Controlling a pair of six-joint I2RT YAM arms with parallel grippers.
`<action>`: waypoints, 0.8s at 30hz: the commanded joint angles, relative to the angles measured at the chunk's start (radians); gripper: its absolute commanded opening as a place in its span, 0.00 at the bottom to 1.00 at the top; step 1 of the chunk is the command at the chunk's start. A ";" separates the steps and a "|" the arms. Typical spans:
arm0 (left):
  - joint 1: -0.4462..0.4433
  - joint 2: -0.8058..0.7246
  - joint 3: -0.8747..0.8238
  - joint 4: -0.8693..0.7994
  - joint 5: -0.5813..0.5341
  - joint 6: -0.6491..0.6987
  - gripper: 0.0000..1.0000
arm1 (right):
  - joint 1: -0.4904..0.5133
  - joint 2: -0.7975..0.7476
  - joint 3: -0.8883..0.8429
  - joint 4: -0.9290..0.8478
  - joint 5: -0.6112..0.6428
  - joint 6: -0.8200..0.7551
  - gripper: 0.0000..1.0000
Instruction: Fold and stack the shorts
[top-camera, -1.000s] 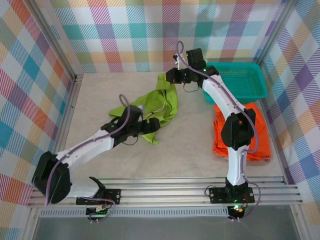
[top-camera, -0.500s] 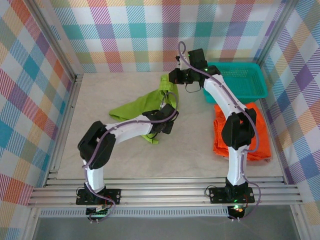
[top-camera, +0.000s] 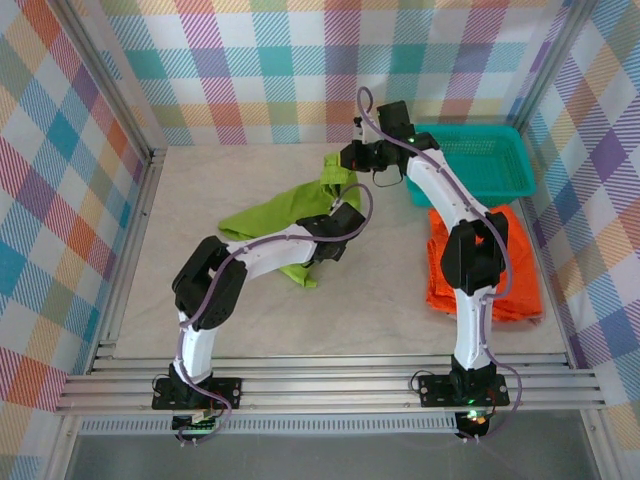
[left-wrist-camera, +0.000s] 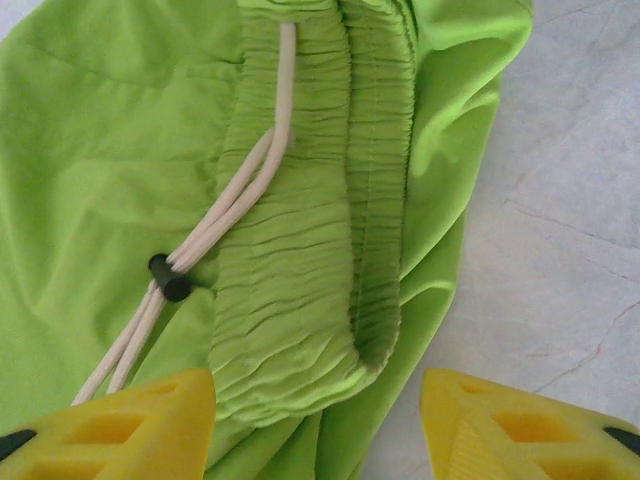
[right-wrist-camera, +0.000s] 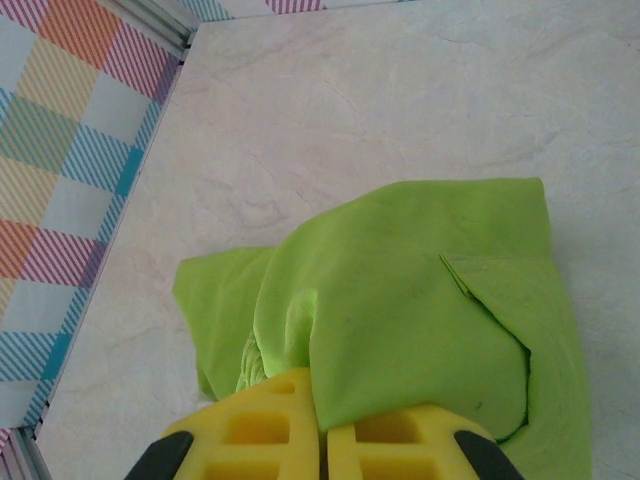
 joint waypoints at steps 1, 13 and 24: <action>-0.007 0.061 0.049 -0.035 0.005 0.046 0.56 | -0.008 0.013 0.007 -0.005 -0.030 0.007 0.05; 0.044 0.066 0.077 -0.042 0.066 0.002 0.05 | -0.011 0.043 0.044 -0.011 -0.061 0.027 0.05; 0.097 -0.289 0.019 -0.076 0.080 -0.001 0.00 | -0.009 0.172 0.266 0.027 -0.183 0.134 0.06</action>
